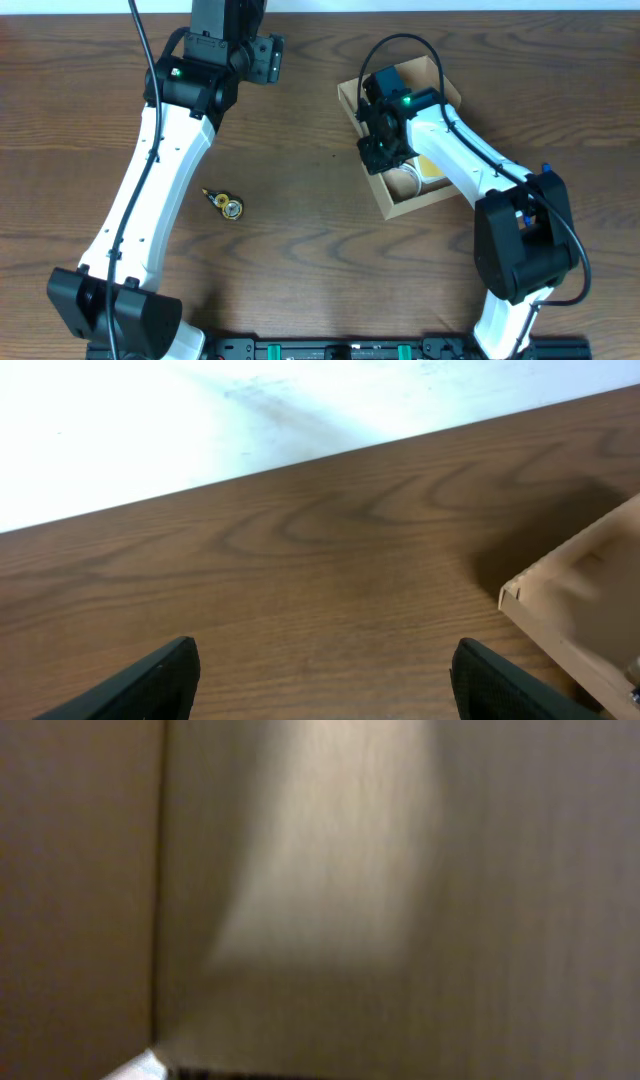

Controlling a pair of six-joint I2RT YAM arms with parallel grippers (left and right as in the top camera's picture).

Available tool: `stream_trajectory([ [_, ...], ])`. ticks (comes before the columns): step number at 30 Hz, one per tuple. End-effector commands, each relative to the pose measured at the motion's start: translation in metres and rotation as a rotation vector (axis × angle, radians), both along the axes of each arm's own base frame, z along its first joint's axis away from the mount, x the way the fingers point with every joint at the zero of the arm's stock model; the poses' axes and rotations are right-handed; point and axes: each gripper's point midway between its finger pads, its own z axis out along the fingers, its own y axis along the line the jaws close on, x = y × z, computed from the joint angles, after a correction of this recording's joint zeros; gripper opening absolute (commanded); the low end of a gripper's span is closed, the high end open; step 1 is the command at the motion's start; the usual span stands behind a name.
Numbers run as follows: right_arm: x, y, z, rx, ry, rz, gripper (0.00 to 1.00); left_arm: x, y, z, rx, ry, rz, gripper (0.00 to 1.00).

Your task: Pack container

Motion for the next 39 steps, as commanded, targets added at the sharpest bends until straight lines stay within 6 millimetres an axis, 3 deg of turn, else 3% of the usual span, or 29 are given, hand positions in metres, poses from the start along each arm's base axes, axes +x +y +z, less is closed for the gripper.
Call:
stream_trajectory([
  [1, 0.004, 0.004, 0.002, 0.019, -0.013, -0.034, 0.01, -0.001, 0.004, 0.016, -0.006, -0.035, 0.024, 0.81],
  [7, 0.022, -0.004, 0.004, -0.018, -0.092, -0.071, 0.01, -0.003, -0.003, 0.015, -0.030, -0.023, -0.010, 0.81],
  [24, 0.077, 0.003, 0.025, 0.023, -0.324, -0.154, 0.01, -0.009, -0.022, 0.013, -0.033, -0.014, -0.057, 0.81],
  [31, 0.069, 0.000, 0.021, 0.001, -0.293, -0.133, 0.01, -0.011, -0.021, 0.011, -0.029, -0.003, -0.055, 0.81],
  [34, 0.060, -0.016, 0.021, -0.069, -0.254, -0.127, 0.01, -0.012, -0.020, 0.010, -0.023, 0.002, -0.050, 0.81],
  [36, 0.059, -0.030, 0.033, -0.100, -0.238, -0.142, 0.01, -0.012, -0.020, 0.010, -0.023, 0.002, -0.051, 0.81],
  [39, 0.070, -0.055, 0.077, -0.106, -0.254, -0.194, 0.01, -0.012, -0.020, 0.009, -0.022, 0.006, -0.050, 0.81],
])
